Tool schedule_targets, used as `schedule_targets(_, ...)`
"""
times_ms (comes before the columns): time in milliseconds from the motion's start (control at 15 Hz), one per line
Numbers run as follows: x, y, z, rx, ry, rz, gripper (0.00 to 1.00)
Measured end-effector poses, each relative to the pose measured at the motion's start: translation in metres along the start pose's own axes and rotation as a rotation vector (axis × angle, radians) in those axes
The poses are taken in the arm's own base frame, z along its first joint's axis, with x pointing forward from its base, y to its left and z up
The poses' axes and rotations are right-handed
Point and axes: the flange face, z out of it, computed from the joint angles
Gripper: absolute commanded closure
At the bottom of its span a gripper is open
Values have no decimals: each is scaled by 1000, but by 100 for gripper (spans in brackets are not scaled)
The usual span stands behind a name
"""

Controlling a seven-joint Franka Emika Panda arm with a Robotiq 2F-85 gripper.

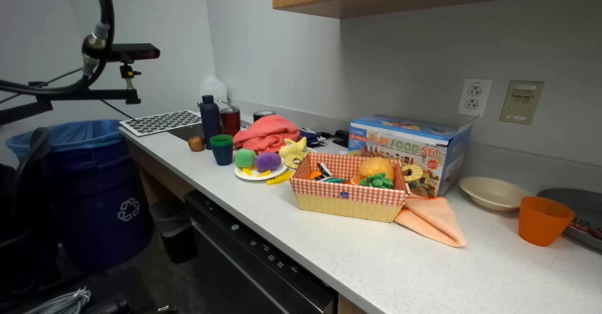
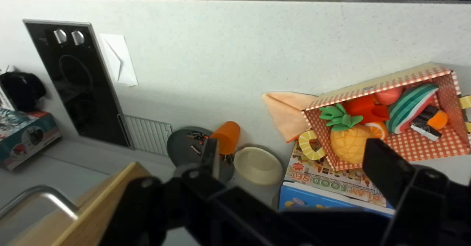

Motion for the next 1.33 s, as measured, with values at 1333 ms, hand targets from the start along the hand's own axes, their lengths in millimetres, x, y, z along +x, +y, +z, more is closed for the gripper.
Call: schedule_targets(1333,24,21,-24,-317,229,-141,0)
